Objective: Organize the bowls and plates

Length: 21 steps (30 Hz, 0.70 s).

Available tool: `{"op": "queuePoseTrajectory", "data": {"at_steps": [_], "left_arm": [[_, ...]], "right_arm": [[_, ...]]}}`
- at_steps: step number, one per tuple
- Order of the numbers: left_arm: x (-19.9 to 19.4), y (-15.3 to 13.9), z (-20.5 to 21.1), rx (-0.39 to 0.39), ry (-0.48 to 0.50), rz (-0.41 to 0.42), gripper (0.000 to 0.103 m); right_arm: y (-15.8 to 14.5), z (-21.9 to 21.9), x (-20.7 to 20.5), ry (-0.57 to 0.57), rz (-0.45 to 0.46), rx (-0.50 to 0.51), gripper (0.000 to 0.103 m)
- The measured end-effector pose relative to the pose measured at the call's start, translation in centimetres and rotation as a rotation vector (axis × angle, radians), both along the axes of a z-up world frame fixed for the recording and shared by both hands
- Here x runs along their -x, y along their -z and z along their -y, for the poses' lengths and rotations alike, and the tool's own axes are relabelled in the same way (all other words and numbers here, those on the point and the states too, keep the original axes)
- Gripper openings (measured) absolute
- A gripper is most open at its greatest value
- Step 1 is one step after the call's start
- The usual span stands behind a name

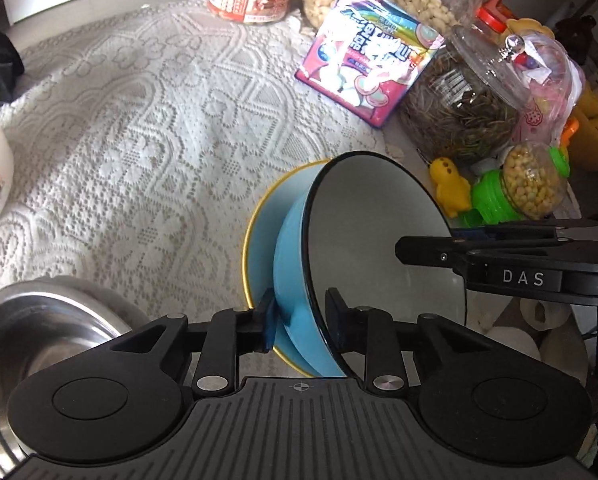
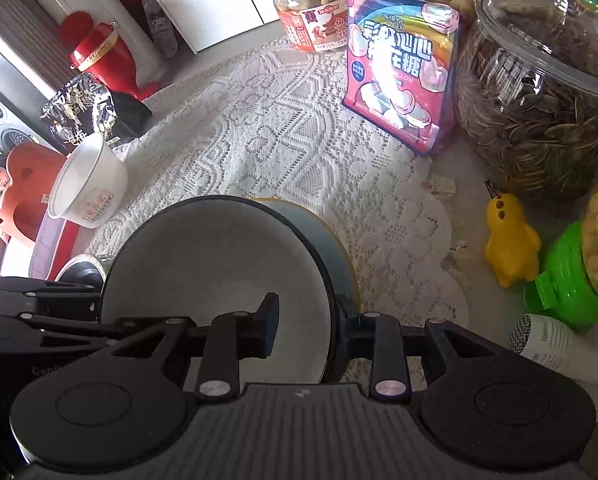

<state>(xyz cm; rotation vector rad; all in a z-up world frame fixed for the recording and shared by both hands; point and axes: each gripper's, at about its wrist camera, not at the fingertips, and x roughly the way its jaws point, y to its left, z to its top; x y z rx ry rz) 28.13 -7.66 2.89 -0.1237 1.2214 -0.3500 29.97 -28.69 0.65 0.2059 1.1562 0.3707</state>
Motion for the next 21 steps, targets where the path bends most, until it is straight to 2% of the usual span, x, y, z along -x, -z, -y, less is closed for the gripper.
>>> {"op": "queuePoseTrajectory", "data": {"at_steps": [12, 17, 21], "left_arm": [[0.4, -0.6, 0.4, -0.054, 0.023, 0.068, 0.030], [-0.3, -0.2, 0.4, -0.040, 0.020, 0.063, 0.030], [-0.3, -0.2, 1.1, -0.066, 0.029, 0.085, 0.032]], "right_arm": [[-0.1, -0.2, 0.2, -0.016, 0.057, -0.003, 0.030], [-1.2, -0.6, 0.4, -0.007, 0.102, 0.044, 0.032], [-1.4, -0.9, 0.3, -0.003, 0.121, 0.070, 0.033]]}}
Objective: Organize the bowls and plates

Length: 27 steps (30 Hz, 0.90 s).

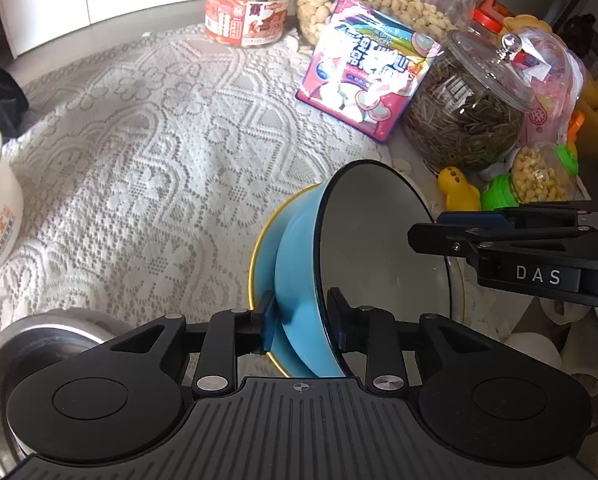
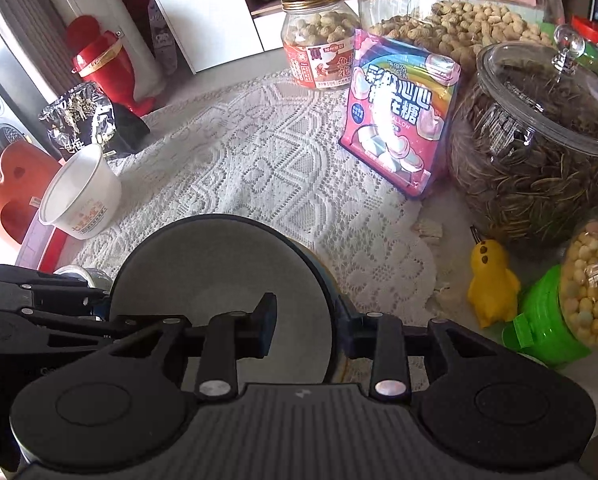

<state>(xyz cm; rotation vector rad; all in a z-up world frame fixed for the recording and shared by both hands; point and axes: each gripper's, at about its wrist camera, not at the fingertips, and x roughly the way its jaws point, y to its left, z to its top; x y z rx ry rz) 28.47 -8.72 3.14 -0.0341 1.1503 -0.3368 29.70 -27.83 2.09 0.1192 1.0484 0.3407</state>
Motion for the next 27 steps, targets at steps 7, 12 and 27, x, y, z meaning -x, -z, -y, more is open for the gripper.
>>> {"op": "queuePoseTrajectory", "data": {"at_steps": [7, 12, 27], "left_arm": [[1.4, -1.5, -0.9, 0.008, 0.045, 0.080, 0.027], [2.7, -2.9, -4.3, 0.103, 0.004, 0.135, 0.026], [12.2, 1.2, -24.1, 0.219, -0.521, 0.217, 0.022]], "right_arm": [[-0.7, -1.0, 0.3, -0.013, 0.064, 0.051, 0.033], [-1.2, -2.5, 0.7, -0.031, 0.111, 0.036, 0.033], [-1.5, -14.8, 6.8, -0.188, 0.181, -0.119, 0.051]]}}
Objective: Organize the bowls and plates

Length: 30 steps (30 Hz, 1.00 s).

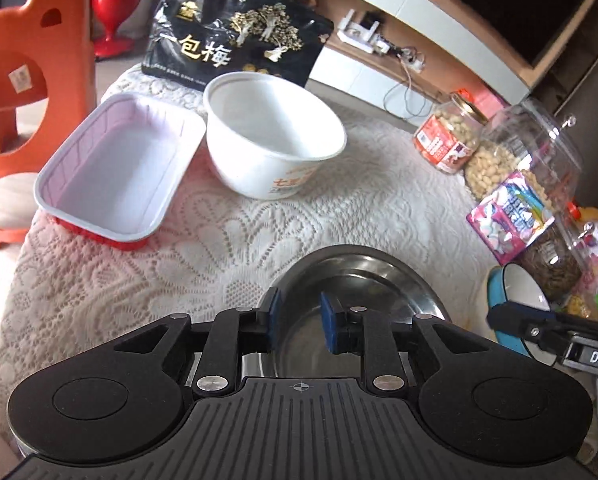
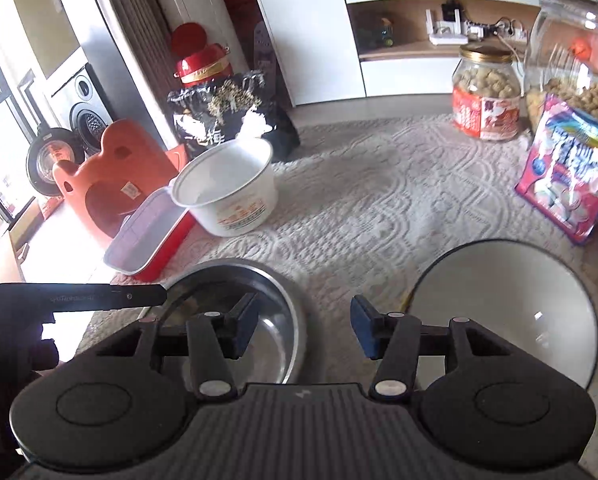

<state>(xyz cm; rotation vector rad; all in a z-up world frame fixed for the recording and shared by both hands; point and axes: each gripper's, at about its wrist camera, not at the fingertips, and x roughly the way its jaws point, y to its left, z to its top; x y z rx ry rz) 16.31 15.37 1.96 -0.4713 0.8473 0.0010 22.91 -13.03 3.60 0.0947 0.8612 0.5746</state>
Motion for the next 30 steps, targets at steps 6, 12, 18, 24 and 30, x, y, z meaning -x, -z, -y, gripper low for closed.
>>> {"op": "queuePoseTrajectory", "data": {"at_steps": [6, 12, 18, 24, 30], "left_arm": [[0.9, 1.3, -1.1, -0.017, -0.040, -0.008, 0.025], [0.8, 3.7, -0.7, 0.010, 0.003, -0.081, 0.033], [0.3, 4.9, -0.4, 0.031, 0.008, -0.086, 0.032], [-0.4, 7.0, -1.1, 0.149, 0.011, -0.081, 0.025], [-0.4, 6.9, -1.5, 0.161, 0.000, -0.054, 0.025]], "right_arm": [[2.2, -2.1, 3.2, 0.079, 0.008, 0.022, 0.051], [4.8, -2.7, 4.8, 0.128, -0.007, 0.091, 0.051], [6.3, -3.5, 4.6, 0.146, 0.008, 0.150, 0.052], [8.4, -3.3, 2.3, 0.127, -0.151, 0.008, 0.053], [8.3, -3.9, 2.0, 0.104, -0.093, 0.021, 0.053]]}}
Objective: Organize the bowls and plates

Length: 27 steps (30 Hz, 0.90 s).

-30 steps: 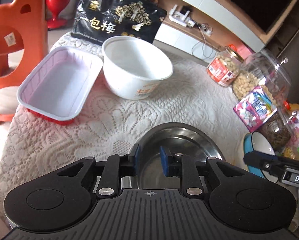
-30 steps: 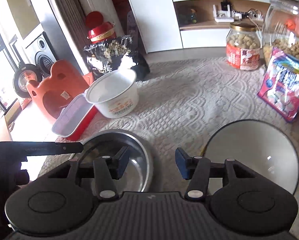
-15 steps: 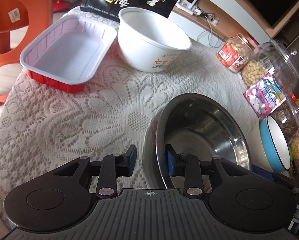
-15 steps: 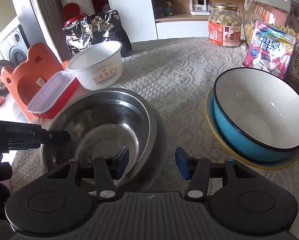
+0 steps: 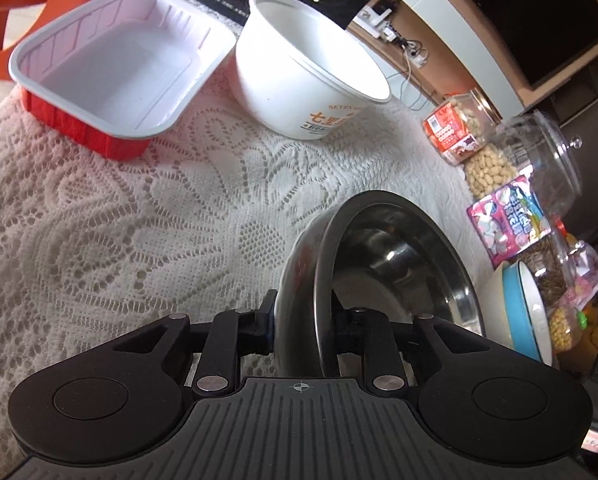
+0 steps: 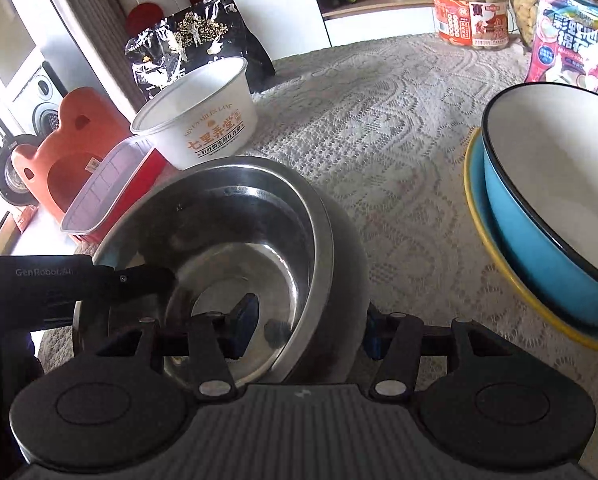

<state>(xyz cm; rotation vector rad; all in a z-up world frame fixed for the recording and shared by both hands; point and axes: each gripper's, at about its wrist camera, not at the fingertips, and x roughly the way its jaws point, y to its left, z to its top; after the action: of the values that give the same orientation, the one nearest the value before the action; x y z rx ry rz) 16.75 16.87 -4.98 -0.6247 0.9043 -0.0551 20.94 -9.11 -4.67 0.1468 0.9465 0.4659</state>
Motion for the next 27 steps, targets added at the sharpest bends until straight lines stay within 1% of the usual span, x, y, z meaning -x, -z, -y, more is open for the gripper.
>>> {"op": "queuePoseTrajectory", "data": {"at_steps": [1, 2, 4, 7, 10, 11, 12, 13, 16, 19, 21, 23, 25, 27], "left_arm": [[-0.1, -0.4, 0.5, -0.050, 0.006, 0.010, 0.027], [-0.1, -0.7, 0.8, -0.081, 0.008, 0.020, 0.029], [-0.1, -1.4, 0.9, -0.115, 0.003, 0.046, 0.030], [-0.5, -1.5, 0.2, -0.110, -0.023, 0.049, 0.030], [-1.0, -0.7, 0.0, -0.121, -0.034, -0.002, 0.029], [-0.8, -0.7, -0.1, -0.118, -0.040, 0.012, 0.027], [-0.9, -0.7, -0.1, -0.117, -0.042, 0.005, 0.027], [-0.9, -0.8, -0.2, -0.119, -0.047, 0.006, 0.027], [-0.4, -2.2, -0.5, -0.154, -0.091, 0.052, 0.027], [-0.9, -4.4, -1.0, -0.160, -0.130, 0.111, 0.029], [-2.2, -5.8, -1.5, -0.170, -0.187, 0.108, 0.029], [-4.0, -7.1, -2.5, -0.153, -0.285, 0.095, 0.029], [-6.4, -8.3, -4.1, -0.127, -0.399, 0.081, 0.029], [-8.6, -8.9, -5.6, -0.130, -0.462, 0.062, 0.029]], "right_arm": [[-0.1, -0.1, 0.0, -0.004, 0.004, 0.001, 0.053], [-0.1, -0.2, -0.2, -0.008, 0.004, -0.001, 0.053], [-0.3, -0.4, -0.5, -0.012, 0.005, -0.009, 0.053], [-0.6, -1.0, -1.3, -0.020, 0.024, -0.016, 0.053], [-0.5, -1.7, -1.8, -0.042, 0.032, -0.011, 0.052], [-0.4, -1.9, -1.9, -0.046, 0.032, 0.000, 0.052], [-0.1, -1.9, -1.9, -0.046, 0.030, 0.012, 0.052], [0.0, -1.9, -1.8, -0.055, 0.050, 0.014, 0.052], [-0.4, -1.8, -1.3, -0.074, 0.080, 0.031, 0.052], [-1.3, -1.5, -1.3, -0.071, 0.120, 0.040, 0.052], [-2.5, -1.3, -1.6, -0.059, 0.152, 0.036, 0.052], [-3.7, -1.3, -2.2, -0.047, 0.174, 0.035, 0.052], [-4.8, -1.6, -3.0, -0.043, 0.174, 0.037, 0.052], [-6.0, -1.9, -4.0, -0.039, 0.158, 0.034, 0.052]]}}
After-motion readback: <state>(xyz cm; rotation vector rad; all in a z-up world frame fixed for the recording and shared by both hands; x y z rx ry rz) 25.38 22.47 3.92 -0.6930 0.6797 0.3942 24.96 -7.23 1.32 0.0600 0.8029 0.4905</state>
